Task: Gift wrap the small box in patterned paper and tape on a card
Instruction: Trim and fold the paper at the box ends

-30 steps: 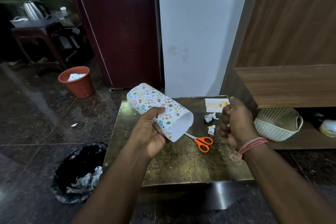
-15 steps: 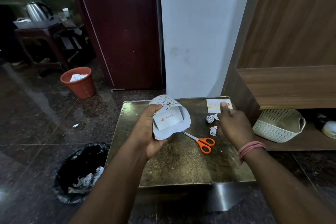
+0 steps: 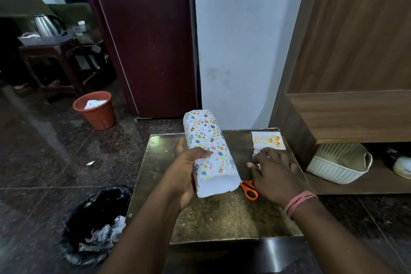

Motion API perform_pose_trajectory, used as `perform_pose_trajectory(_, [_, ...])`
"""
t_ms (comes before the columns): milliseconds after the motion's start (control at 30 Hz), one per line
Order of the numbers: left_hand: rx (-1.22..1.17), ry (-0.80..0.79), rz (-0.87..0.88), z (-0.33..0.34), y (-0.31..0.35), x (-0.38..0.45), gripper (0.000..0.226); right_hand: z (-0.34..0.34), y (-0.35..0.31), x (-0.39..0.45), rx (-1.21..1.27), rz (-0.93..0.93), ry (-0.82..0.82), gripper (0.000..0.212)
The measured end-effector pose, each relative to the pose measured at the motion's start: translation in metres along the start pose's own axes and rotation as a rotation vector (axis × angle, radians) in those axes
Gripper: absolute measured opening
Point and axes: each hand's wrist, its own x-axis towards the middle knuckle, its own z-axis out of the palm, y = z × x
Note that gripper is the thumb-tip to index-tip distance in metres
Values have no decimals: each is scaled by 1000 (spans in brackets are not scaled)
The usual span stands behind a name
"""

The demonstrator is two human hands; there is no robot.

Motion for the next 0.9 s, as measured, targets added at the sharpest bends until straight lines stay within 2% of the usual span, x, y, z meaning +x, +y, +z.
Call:
perform_pose_trajectory(100, [51, -7, 0, -1, -3, 1, 87, -10, -6, 1, 73, 24, 74, 28])
perform_pose_trajectory(167, [113, -25, 14, -1, -4, 1, 73, -13, -8, 1, 188, -13, 177, 23])
perform_pose_trajectory(233, [197, -14, 34, -1, -5, 3, 63, -17, -11, -1, 461, -113, 273, 20])
perform_pose_trajectory(333, [340, -14, 115, -2, -8, 4, 69, -30, -26, -9, 998, -262, 217, 41])
perform_pose_trajectory(400, [428, -22, 194, 2, -7, 1, 72, -35, -35, -13, 1120, -408, 203, 51])
perform_pose_trajectory(467, [476, -21, 289, 6, -7, -3, 72, -33, -39, -17, 1061, -526, 211, 52])
perform_pose_trajectory(600, [563, -34, 442, 5, -8, -5, 77, -28, -38, -20, 860, -626, 264, 52])
perform_pose_trajectory(667, [622, -17, 500, 4, -7, -7, 74, -26, -37, -20, 766, -662, 290, 46])
perform_pose_trajectory(767, [670, 0, 510, 5, -8, -9, 78, -24, -36, -20, 689, -633, 286, 33])
perform_pose_trajectory(900, [675, -30, 497, 2, -10, -7, 78, -23, -37, -21, 639, -635, 326, 31])
